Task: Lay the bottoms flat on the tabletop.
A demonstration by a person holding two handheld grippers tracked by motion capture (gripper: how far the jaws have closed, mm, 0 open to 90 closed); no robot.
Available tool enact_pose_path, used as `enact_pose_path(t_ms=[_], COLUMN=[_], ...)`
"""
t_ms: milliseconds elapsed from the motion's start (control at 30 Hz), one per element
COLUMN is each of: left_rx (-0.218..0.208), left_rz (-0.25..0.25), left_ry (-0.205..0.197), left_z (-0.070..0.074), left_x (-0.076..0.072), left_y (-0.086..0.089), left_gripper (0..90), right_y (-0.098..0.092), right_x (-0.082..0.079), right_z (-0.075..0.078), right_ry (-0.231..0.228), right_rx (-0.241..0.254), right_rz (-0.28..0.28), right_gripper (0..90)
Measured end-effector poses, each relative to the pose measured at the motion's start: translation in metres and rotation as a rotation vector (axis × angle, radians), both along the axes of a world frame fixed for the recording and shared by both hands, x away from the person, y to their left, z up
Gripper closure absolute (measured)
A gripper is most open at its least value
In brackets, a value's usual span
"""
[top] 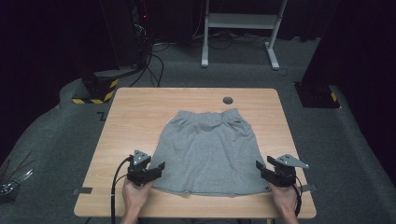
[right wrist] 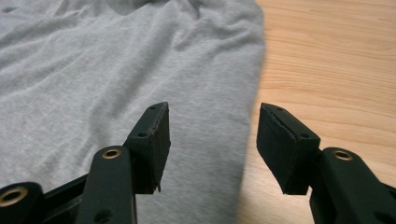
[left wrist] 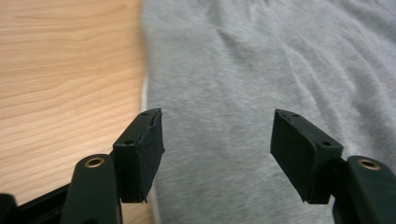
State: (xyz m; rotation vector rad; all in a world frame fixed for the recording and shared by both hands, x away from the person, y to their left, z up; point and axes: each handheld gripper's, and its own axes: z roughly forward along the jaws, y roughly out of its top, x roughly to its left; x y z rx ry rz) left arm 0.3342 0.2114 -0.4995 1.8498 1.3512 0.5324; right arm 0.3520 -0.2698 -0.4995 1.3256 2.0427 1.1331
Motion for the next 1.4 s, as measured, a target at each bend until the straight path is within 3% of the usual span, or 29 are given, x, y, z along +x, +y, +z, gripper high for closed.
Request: enact_pose_path(t_ms=[400, 633, 767, 867, 1133, 1400], left_rx=[-0.019, -0.016, 0.006, 0.040, 0.065, 0.060], left_rz=[0.078, 0.127, 0.147, 0.164, 0.197, 0.219], left_ry=[-0.029, -0.012, -0.002, 0.007, 0.018, 0.026], left_z=[0.000, -0.005, -0.010, -0.016, -0.023, -0.028], left_x=[-0.005, -0.005, -0.004, -0.002, 0.003, 0.009], left_y=[0.027, 0.044, 0.050, 0.055, 0.062, 0.064], left_gripper=[34.0, 34.0, 33.9, 34.0, 33.9, 33.8], right_y=[-0.019, -0.031, -0.037, -0.040, -0.050, -0.056], right_x=[0.000, 0.003, 0.006, 0.008, 0.012, 0.015], right_z=[0.003, 0.001, -0.003, -0.005, -0.014, -0.021], right_ry=[-0.013, -0.004, 0.011, 0.012, 0.047, 0.092], right_rx=[0.008, 0.024, 0.029, -0.009, -0.023, -0.052], right_rz=[-0.065, -0.112, -0.139, -0.154, -0.192, -0.224], right_gripper=[44.3, 44.4, 44.4, 44.3, 44.4, 43.4])
